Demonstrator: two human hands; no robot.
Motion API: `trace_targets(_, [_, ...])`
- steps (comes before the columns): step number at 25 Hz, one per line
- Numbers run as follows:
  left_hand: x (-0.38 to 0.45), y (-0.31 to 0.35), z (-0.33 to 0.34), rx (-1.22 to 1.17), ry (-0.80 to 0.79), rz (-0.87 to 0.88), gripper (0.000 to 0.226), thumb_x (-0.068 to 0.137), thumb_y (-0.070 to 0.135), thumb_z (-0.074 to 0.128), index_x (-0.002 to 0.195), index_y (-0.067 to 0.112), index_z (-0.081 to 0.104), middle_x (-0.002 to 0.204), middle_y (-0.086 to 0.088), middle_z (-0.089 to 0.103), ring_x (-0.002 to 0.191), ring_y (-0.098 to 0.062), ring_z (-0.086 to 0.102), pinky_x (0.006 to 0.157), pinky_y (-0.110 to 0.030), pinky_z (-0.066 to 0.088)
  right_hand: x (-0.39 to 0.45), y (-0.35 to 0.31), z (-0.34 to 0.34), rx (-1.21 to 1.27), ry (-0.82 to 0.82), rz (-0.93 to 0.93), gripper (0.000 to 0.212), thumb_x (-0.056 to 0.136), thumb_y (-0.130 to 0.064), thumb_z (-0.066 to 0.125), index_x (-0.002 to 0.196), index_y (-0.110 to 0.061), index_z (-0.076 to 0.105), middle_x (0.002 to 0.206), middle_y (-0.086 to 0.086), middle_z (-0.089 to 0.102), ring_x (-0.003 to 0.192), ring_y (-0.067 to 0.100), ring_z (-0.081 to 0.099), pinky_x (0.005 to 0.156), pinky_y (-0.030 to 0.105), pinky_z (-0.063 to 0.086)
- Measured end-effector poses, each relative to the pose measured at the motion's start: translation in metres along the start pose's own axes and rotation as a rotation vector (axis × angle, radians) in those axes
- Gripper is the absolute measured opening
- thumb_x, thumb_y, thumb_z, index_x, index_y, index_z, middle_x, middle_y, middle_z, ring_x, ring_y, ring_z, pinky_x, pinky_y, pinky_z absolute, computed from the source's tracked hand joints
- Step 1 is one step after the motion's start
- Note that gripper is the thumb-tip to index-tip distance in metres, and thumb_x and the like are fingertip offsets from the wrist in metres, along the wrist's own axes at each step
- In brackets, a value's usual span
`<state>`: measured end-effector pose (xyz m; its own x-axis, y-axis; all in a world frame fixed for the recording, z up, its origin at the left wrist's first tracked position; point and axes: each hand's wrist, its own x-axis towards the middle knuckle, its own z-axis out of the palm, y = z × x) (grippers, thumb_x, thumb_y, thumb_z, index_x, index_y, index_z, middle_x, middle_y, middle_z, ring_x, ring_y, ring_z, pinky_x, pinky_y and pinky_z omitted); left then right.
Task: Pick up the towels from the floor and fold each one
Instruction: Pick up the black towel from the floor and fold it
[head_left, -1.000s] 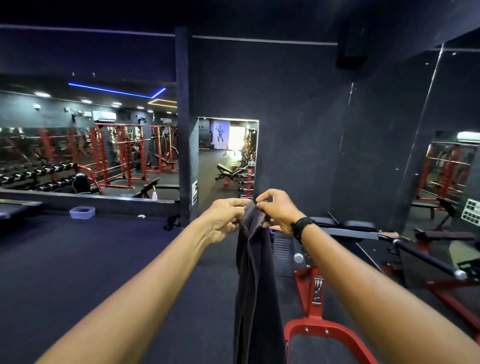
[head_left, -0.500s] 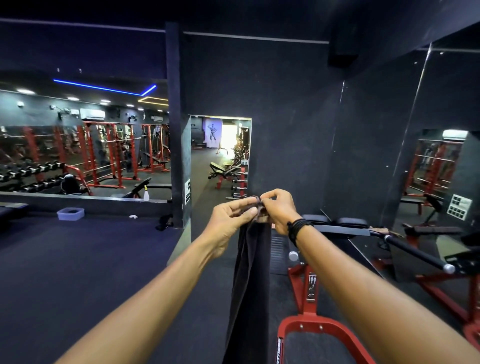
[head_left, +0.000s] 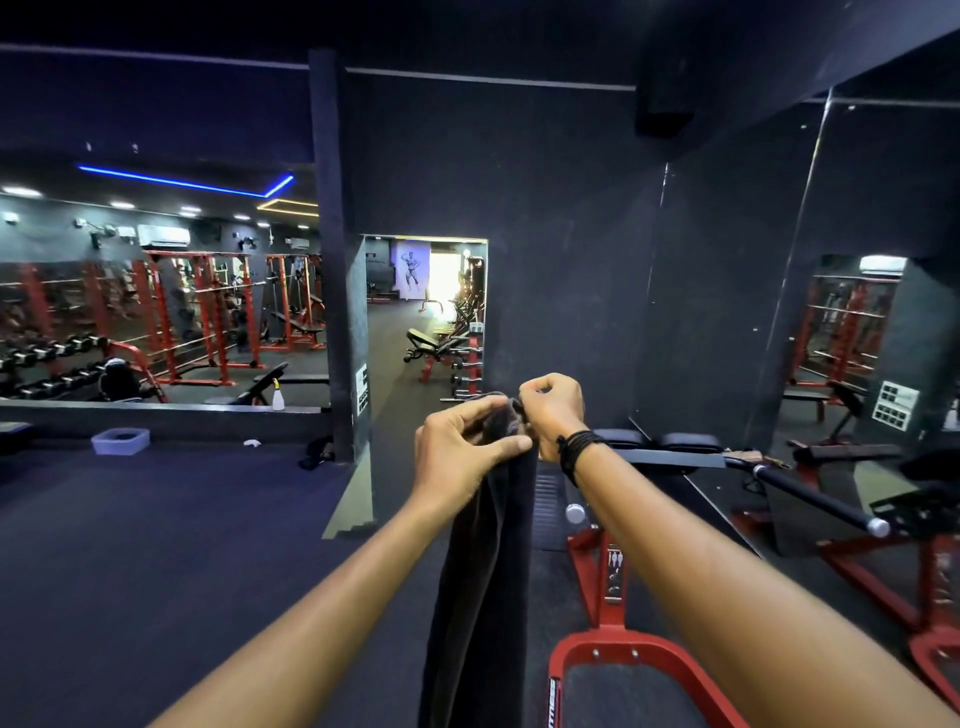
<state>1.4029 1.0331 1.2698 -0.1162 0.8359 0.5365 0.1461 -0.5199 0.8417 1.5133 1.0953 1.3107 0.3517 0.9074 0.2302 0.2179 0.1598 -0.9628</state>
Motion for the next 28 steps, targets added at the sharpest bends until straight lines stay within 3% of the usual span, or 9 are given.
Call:
trace_targets(3, [0.001, -0.004, 0.005, 0.191, 0.118, 0.104, 0.051, 0.067, 0.011, 0.085, 0.115, 0.018, 0.070, 0.108, 0.008, 0.072, 0.100, 0.000, 0.066, 0.092, -0.017, 0.048, 0.002, 0.004, 0.004, 0.071, -0.080, 0.084, 0.021, 0.074, -0.007, 0.047, 0.058, -0.014, 0.057, 0.084, 0.013, 0.069, 0.070, 0.028, 0.068, 0.060, 0.040, 0.058])
trace_targets(6, [0.006, -0.005, 0.007, 0.304, 0.178, 0.130, 0.044, 0.075, 0.007, 0.075, 0.117, 0.017, 0.069, 0.110, 0.004, 0.072, 0.102, -0.003, 0.066, 0.091, -0.011, 0.046, -0.006, 0.001, 0.005, 0.208, -0.189, 0.167, 0.028, 0.084, 0.006, 0.043, 0.063, -0.010, 0.052, 0.073, 0.010, 0.058, 0.042, 0.017, 0.062, 0.040, 0.025, 0.050])
trace_targets(11, [0.006, -0.016, 0.008, 0.312, 0.069, 0.142, 0.050, 0.077, 0.000, 0.068, 0.126, 0.012, 0.062, 0.118, 0.003, 0.068, 0.111, -0.004, 0.062, 0.100, -0.019, 0.045, -0.009, -0.003, -0.004, 0.398, -0.258, 0.271, 0.025, 0.089, 0.013, 0.040, 0.072, -0.002, 0.050, 0.069, 0.014, 0.057, 0.037, 0.020, 0.062, 0.038, 0.027, 0.052])
trace_targets(14, [0.014, -0.018, 0.006, 0.273, 0.187, 0.091, 0.028, 0.084, -0.002, 0.062, 0.104, 0.016, 0.069, 0.095, 0.007, 0.072, 0.089, 0.001, 0.065, 0.088, -0.021, 0.050, -0.011, -0.006, -0.012, 0.431, -0.360, 0.327, 0.011, 0.093, 0.006, 0.049, 0.084, 0.004, 0.054, 0.075, 0.018, 0.062, 0.044, 0.020, 0.065, 0.046, 0.028, 0.057])
trace_targets(16, [0.027, -0.015, -0.004, 0.225, 0.190, 0.057, 0.027, 0.085, -0.005, 0.060, 0.091, 0.021, 0.069, 0.084, 0.012, 0.070, 0.078, 0.008, 0.063, 0.083, -0.023, 0.050, -0.008, -0.002, -0.025, 0.181, -0.534, 0.210, 0.017, 0.096, -0.014, 0.055, 0.085, -0.002, 0.058, 0.073, 0.016, 0.063, 0.045, 0.017, 0.064, 0.048, 0.027, 0.057])
trace_targets(19, [0.053, -0.006, -0.029, 0.158, 0.138, 0.055, 0.035, 0.087, -0.009, 0.055, 0.083, 0.024, 0.065, 0.085, 0.008, 0.069, 0.081, -0.001, 0.064, 0.080, -0.022, 0.049, -0.002, 0.006, -0.052, -0.398, -0.899, 0.022, 0.042, 0.092, -0.056, 0.048, 0.070, -0.020, 0.054, 0.063, 0.001, 0.057, 0.049, 0.012, 0.051, 0.044, 0.022, 0.047])
trace_targets(21, [0.066, 0.005, -0.045, 0.124, 0.107, 0.071, 0.037, 0.090, -0.012, 0.051, 0.082, 0.022, 0.061, 0.085, 0.004, 0.064, 0.077, 0.000, 0.059, 0.072, -0.012, 0.044, 0.003, 0.011, -0.064, -0.771, -0.994, -0.028, 0.041, 0.085, -0.058, 0.059, 0.065, -0.022, 0.052, 0.056, -0.008, 0.052, 0.050, 0.010, 0.046, 0.048, 0.022, 0.040])
trace_targets(23, [0.072, 0.013, -0.057, 0.086, 0.032, 0.073, 0.034, 0.091, -0.012, 0.049, 0.084, 0.020, 0.059, 0.084, 0.002, 0.061, 0.074, 0.001, 0.056, 0.066, -0.008, 0.043, 0.009, 0.018, -0.069, -0.976, -1.010, -0.030, 0.034, 0.079, -0.048, 0.072, 0.064, -0.022, 0.056, 0.051, -0.012, 0.053, 0.052, 0.010, 0.047, 0.052, 0.023, 0.040])
trace_targets(28, [0.075, 0.004, -0.074, 0.307, -0.082, 0.128, 0.038, 0.088, -0.010, 0.053, 0.080, 0.026, 0.059, 0.083, 0.006, 0.064, 0.083, -0.005, 0.059, 0.078, -0.018, 0.042, 0.021, 0.014, -0.068, -1.268, -0.954, -0.243, 0.039, 0.080, -0.048, 0.072, 0.062, -0.017, 0.056, 0.051, -0.008, 0.052, 0.043, 0.007, 0.044, 0.045, 0.019, 0.039])
